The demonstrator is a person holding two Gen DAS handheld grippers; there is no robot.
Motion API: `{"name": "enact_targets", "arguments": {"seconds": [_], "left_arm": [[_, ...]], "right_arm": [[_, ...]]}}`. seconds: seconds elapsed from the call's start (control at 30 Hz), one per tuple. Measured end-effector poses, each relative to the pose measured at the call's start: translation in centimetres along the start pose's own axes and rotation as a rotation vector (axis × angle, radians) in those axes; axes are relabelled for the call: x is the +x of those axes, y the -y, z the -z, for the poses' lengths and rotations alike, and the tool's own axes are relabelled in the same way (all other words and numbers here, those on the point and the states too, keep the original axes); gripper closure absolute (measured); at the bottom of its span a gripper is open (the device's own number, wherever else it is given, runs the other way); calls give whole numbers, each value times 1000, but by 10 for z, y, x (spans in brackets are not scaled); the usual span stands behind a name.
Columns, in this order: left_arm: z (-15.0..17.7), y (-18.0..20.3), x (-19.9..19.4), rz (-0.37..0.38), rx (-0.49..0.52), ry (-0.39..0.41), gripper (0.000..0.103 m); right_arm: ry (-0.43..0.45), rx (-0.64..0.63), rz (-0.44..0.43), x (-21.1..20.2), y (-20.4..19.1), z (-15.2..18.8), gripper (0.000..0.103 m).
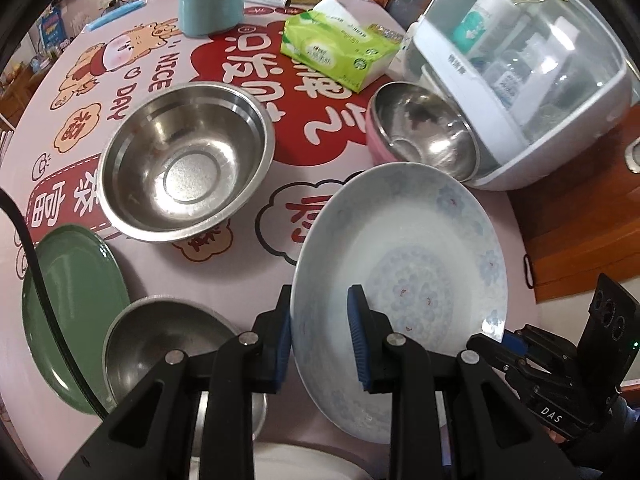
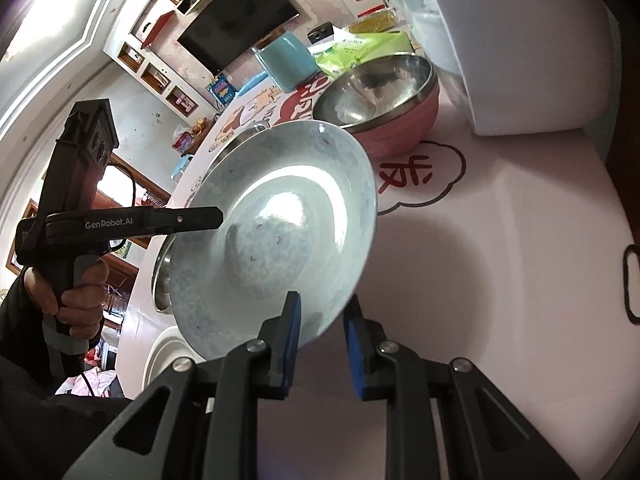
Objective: Organize plates and bowls
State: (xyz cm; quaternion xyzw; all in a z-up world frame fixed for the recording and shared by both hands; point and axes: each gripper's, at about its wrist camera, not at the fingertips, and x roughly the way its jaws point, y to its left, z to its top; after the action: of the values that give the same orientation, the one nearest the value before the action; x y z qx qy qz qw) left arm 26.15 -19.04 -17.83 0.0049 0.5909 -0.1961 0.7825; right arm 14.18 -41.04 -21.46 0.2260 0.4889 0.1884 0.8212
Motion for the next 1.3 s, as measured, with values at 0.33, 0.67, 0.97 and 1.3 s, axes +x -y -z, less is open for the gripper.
{"name": "enact_targets", "arguments": {"seconds": [0.33, 0.67, 0.97, 1.3], "left_arm": [[33, 11, -30, 7, -31, 42, 79], [75, 6, -60, -3, -83, 94, 79], [115, -3, -81, -13, -129, 127, 79], [163, -16, -97, -46, -171, 123, 79]], "right_arm": [[2, -39, -38, -24, -10, 13, 83], [-1, -115, -65, -37, -38, 24, 83], [-12, -165, -77, -43, -61, 44, 83], [-56, -209, -103, -41, -86, 73, 83]]}}
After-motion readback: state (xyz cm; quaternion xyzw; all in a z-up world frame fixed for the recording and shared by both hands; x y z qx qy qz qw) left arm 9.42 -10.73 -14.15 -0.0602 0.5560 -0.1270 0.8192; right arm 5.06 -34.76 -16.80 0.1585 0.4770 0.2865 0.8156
